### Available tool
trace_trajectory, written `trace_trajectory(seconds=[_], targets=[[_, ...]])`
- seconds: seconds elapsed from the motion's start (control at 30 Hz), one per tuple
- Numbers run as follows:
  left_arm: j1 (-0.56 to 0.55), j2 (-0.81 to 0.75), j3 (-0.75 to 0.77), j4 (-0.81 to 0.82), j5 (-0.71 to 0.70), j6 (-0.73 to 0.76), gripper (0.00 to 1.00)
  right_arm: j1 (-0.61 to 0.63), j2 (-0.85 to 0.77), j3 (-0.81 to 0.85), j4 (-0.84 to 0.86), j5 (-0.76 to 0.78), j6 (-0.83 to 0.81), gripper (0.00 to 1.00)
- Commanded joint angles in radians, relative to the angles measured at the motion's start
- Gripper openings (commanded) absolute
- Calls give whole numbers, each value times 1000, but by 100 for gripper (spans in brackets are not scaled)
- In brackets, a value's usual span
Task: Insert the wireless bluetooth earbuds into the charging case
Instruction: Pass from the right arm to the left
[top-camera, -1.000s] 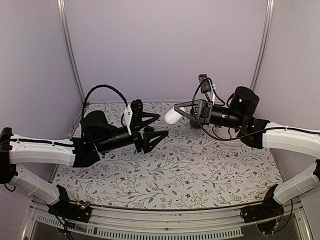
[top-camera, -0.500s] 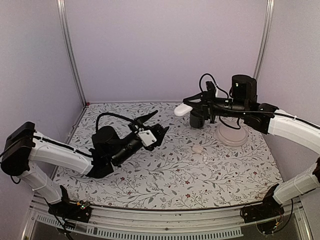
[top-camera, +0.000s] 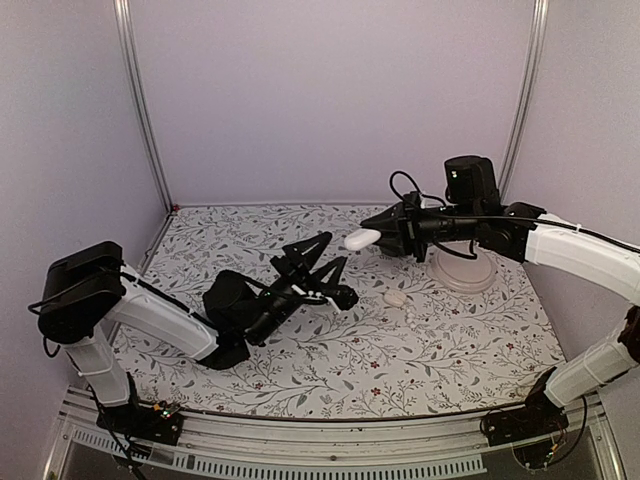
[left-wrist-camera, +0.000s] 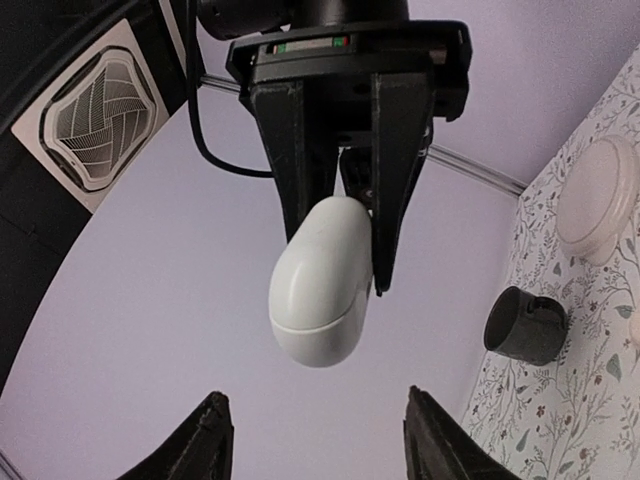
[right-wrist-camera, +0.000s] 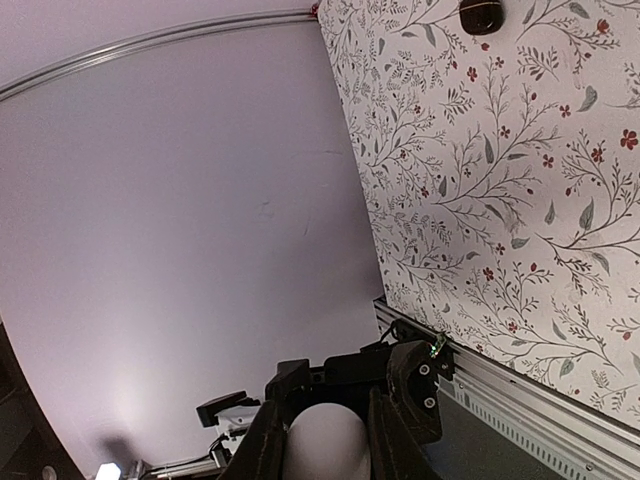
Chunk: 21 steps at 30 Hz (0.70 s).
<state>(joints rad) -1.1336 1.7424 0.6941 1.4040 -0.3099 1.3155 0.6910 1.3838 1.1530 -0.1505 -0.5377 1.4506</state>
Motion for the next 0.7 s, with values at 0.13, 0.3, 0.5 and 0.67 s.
trace_trajectory(seconds=[0.13,0.3,0.5,0.67], targets=[[-11,3,76,6,-21,-12,59,-2,22,43,-11,-48,6,2],[-9,10,83,-31,14,-34,50,1,23,41,1,-58,5,2],[-7,33,109,-28,40,-69,47,11,20,37,27,-78,-5,2],[-1,50,132,-8,72,-81,43,16,15,36,37,-95,-16,2]])
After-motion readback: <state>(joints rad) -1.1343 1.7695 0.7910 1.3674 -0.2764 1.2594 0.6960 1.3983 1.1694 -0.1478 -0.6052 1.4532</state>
